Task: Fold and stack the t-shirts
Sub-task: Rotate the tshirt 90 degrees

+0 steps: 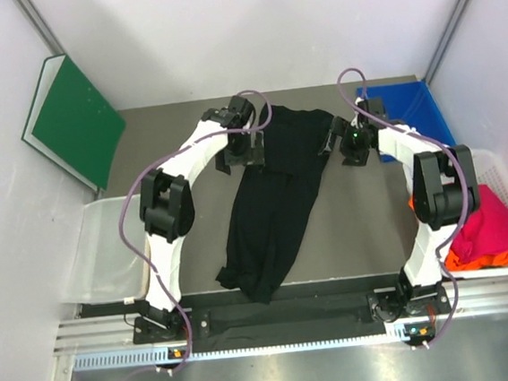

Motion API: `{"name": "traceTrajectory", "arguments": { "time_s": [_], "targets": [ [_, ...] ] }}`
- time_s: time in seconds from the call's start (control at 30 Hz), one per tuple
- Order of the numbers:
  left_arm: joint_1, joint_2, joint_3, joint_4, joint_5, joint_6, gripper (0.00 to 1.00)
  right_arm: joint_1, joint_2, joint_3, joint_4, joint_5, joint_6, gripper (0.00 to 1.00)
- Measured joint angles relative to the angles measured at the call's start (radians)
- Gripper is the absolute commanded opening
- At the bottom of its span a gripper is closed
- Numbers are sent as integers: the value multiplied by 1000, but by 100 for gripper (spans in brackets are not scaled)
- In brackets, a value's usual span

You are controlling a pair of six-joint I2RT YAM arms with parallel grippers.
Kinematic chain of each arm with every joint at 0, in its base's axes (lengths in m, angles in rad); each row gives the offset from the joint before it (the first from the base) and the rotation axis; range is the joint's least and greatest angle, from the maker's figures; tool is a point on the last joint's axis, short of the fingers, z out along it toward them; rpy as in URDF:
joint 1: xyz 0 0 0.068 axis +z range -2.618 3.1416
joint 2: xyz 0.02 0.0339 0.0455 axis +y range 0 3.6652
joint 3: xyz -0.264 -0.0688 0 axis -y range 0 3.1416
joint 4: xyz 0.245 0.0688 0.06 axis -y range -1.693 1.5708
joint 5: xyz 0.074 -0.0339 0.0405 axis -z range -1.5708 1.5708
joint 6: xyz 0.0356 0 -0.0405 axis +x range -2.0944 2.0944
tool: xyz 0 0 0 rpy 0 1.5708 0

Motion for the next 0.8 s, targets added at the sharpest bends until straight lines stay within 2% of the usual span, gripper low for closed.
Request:
{"name": "traceTrajectory", "arguments": {
  "time_s": [0.13,0.23,0.4,0.43,0.57,0.63,0.67,0.73,0.77,0.8],
  "targets": [
    [50,103,93,9,22,3,99,0,54,0,9,16,0,87],
    [85,127,99,19,29,3,99,0,91,11,15,21,2,86],
    [122,163,99,45,60,8,84,0,151,74,42,18,13,81],
    [123,169,98,50,68,9,76,0,164,87,49,17,15,80],
    [116,181,87,66,88,10,68,0,214,149,63,8,27,78],
    [113,186,85,74,98,9,60,0,247,192,68,4,29,68],
    [112,187,84,76,103,9,51,0,262,214,69,3,29,62],
    [110,191,84,80,112,5,40,1,296,253,71,0,32,43],
    [110,194,83,85,118,6,27,0,313,271,73,1,32,34],
    [110,198,83,89,124,4,18,1,328,287,72,2,33,18]
  ]
}}
